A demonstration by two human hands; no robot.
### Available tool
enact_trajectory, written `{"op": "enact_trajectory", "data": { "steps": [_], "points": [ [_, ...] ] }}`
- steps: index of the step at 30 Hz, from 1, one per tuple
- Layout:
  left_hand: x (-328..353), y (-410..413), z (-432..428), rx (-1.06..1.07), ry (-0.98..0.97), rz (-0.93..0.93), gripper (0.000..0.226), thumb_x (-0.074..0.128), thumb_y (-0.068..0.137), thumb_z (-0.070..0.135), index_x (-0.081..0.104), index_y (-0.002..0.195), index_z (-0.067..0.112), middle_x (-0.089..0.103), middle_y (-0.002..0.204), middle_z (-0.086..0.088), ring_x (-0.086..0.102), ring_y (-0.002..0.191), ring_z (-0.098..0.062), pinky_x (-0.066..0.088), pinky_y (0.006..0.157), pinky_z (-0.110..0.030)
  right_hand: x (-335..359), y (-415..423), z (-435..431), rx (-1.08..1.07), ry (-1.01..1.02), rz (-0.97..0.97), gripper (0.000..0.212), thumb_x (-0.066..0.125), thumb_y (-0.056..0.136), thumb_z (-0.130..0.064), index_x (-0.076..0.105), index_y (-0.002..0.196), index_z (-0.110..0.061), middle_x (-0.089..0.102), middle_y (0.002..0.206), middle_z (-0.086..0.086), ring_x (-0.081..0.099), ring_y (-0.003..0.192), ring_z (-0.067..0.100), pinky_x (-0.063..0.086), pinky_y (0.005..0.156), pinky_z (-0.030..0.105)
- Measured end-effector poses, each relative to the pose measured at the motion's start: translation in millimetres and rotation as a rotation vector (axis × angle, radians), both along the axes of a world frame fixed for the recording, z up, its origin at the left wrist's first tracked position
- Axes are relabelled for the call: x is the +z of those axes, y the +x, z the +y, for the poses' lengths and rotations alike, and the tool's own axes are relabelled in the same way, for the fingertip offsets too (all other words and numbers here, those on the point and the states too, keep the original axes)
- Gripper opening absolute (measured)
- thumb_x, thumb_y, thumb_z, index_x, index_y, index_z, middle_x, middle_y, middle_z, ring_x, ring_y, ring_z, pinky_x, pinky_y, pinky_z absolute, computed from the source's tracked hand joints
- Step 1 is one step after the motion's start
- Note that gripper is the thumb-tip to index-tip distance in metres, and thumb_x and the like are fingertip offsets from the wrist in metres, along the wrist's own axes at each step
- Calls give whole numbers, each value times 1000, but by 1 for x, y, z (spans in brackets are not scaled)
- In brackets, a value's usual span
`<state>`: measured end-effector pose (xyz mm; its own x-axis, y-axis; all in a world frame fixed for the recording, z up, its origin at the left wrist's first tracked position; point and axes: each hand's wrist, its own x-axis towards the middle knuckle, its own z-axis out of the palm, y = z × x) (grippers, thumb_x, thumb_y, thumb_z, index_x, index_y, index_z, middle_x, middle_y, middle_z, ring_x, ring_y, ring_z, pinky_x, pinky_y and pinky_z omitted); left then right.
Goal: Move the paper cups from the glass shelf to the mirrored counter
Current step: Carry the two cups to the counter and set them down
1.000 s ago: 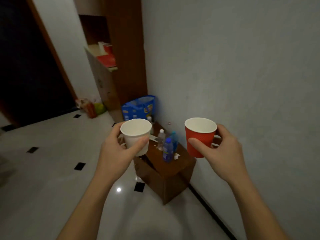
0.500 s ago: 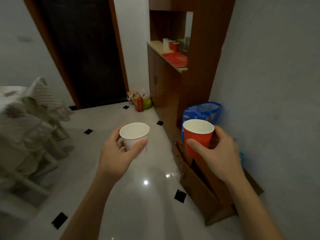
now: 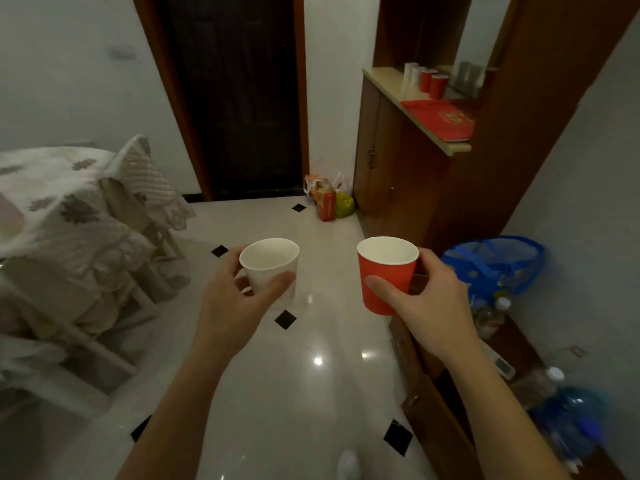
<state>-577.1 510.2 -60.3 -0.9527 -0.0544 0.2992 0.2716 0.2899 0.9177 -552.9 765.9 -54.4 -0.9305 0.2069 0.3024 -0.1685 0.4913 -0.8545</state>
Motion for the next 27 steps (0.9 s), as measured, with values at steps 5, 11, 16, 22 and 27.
{"op": "enact_trajectory", "data": {
  "steps": [5, 11, 16, 22, 27],
  "points": [
    [9, -95, 12, 86, -3, 5, 66, 72, 61, 62, 51, 119, 35, 59, 112, 21, 58, 96, 15, 49, 67, -7, 6, -112, 7, 96, -33, 4, 66, 75, 64, -55, 47, 121, -36, 50, 100, -33, 53, 88, -16, 39, 59, -1],
    [16, -195, 26, 124, -2, 1, 66, 73, 63, 58, 52, 121, 34, 59, 114, 19, 59, 97, 12, 50, 68, -8, 11, -228, 18, 173, -44, 33, 70, 73, 63, -57, 46, 123, -34, 48, 104, -34, 55, 88, -8, 39, 62, -1],
    [13, -266, 21, 150, 2, -12, 73, 73, 61, 58, 54, 124, 26, 61, 116, 13, 60, 99, 6, 51, 69, -10, 5, -307, 14, 221, -56, 13, 71, 73, 62, -58, 47, 124, -34, 48, 104, -34, 53, 90, -18, 38, 60, -2],
    [1, -361, 4, 170, -34, -27, 74, 70, 60, 62, 53, 123, 27, 58, 113, 18, 59, 99, 5, 49, 69, -8, -4, -407, -5, 224, -23, -25, 74, 70, 60, -65, 46, 124, -35, 48, 104, -34, 54, 88, -5, 40, 59, 0],
    [1, -459, -23, 165, -32, -9, 68, 70, 62, 57, 50, 120, 28, 57, 112, 18, 60, 98, -2, 49, 69, -7, -6, -506, -30, 171, 27, -41, 87, 65, 54, -71, 46, 130, -32, 51, 109, -23, 51, 87, -7, 38, 52, 5]
  ]
}}
